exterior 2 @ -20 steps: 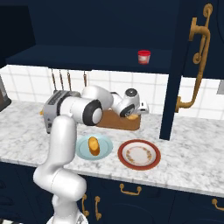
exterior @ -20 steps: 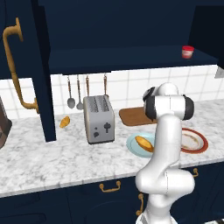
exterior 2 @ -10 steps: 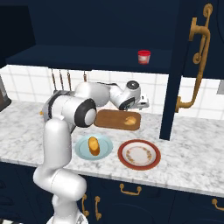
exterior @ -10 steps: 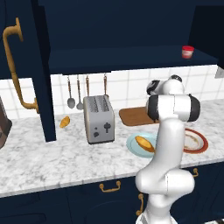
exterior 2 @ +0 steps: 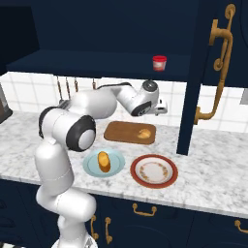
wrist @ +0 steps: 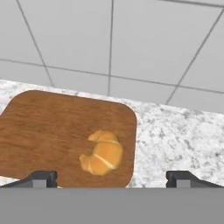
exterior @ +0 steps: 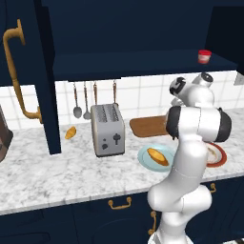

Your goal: From the different types of pastries on the counter, select a croissant and place it on the cutting board. Then retrieve a jar of jam from the cabinet and place it alongside the croissant on the cutting board.

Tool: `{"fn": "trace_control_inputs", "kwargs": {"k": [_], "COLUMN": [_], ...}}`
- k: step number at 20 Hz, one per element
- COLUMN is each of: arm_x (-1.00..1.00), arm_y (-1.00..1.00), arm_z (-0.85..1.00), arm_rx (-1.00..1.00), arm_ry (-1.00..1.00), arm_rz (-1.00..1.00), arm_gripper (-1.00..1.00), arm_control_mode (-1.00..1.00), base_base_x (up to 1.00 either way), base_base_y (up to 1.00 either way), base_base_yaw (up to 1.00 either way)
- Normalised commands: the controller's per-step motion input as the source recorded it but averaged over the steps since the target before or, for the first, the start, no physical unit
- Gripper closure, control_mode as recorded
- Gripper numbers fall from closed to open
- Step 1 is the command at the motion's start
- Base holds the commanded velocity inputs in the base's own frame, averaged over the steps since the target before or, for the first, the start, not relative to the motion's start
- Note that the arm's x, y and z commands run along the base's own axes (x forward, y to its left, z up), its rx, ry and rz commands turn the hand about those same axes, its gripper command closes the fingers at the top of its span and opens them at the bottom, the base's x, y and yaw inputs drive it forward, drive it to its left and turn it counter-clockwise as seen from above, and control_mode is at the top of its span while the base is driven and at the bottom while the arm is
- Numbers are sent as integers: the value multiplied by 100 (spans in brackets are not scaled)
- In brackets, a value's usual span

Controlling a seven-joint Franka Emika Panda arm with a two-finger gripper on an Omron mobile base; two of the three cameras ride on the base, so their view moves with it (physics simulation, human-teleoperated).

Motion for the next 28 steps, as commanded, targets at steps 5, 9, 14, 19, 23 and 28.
{"fn": "trace_control_inputs", "kwargs": {"k": [5,9,14,19,23,28], "arm_x": [-80,-27,-22,-79,-43,9], "arm_y": [0,0,0,-3,0,32], "arm_z": [61,97,97,100,100,18], "arm_rx": [1,0,0,0,-1,-11], "arm_ry": [1,2,0,-5,-12,-24], "arm_rz": [-10,-15,-9,-16,-22,-28], "arm_gripper": [-100,-100,-100,-100,-100,-100], "arm_control_mode": [-100,-100,-100,-100,-100,-100], "base_base_x": [0,0,0,0,0,0], "base_base_y": [0,0,0,0,0,0], "base_base_yaw": [0,0,0,0,0,0]}}
